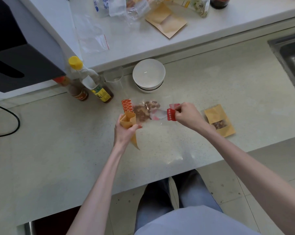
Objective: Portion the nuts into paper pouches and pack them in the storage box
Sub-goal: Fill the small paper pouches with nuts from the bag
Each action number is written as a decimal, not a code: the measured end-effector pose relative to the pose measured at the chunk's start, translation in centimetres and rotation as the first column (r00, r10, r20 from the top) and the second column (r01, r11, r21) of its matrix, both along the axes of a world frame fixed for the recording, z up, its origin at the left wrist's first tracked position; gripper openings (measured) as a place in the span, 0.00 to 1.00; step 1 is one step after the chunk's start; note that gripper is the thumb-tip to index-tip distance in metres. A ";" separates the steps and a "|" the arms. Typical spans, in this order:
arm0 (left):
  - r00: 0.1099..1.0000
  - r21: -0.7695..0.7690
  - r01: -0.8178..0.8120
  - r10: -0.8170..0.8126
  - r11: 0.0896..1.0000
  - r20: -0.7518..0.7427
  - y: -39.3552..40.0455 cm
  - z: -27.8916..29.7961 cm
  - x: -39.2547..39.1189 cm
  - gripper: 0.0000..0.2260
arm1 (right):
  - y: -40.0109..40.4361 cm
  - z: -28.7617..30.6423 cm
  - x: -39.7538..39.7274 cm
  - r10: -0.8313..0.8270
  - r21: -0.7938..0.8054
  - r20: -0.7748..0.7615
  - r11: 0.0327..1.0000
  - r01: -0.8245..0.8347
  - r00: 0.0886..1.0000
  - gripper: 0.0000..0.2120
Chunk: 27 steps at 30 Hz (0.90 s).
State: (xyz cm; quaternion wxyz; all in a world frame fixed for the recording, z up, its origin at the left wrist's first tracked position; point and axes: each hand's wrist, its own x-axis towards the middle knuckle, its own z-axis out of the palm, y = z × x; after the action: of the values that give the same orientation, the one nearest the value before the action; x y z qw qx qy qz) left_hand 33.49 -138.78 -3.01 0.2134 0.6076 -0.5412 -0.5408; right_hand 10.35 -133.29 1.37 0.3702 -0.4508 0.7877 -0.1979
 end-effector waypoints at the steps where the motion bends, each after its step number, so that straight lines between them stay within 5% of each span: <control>1: 1.000 -0.024 0.005 -0.006 1.000 -0.017 0.3 0.0 0.2 0.13 | 0.2 0.3 0.0 0.016 0.008 -0.018 1.000 -0.016 1.000 0.13; 11: 0.997 -0.045 0.071 -0.072 0.996 -0.012 0.5 -1.0 0.6 0.10 | -0.1 -0.3 0.4 0.050 0.051 -0.234 0.998 -0.039 0.971 0.23; 16: 0.994 -0.023 0.110 -0.111 0.994 -0.007 0.3 -1.6 -0.1 0.11 | -1.0 -1.8 0.9 0.051 0.111 -0.199 0.993 -0.030 0.979 0.22; 23: 0.992 0.044 0.127 -0.127 0.991 -0.019 0.0 -2.4 0.1 0.12 | -2.7 -3.9 1.0 0.118 0.204 -0.119 0.975 -0.092 0.986 0.08; 27: 0.991 0.036 0.135 -0.134 0.990 -0.016 0.1 -2.6 0.0 0.13 | -3.5 -4.5 1.8 0.138 0.185 -0.098 0.976 -0.118 0.986 0.12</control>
State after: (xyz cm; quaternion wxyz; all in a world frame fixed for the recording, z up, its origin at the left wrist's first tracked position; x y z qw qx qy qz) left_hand 33.47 -138.64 -5.56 0.1689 0.5698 -0.5693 -0.5681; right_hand 12.15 -136.80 -3.11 0.3772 -0.4758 0.7908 -0.0771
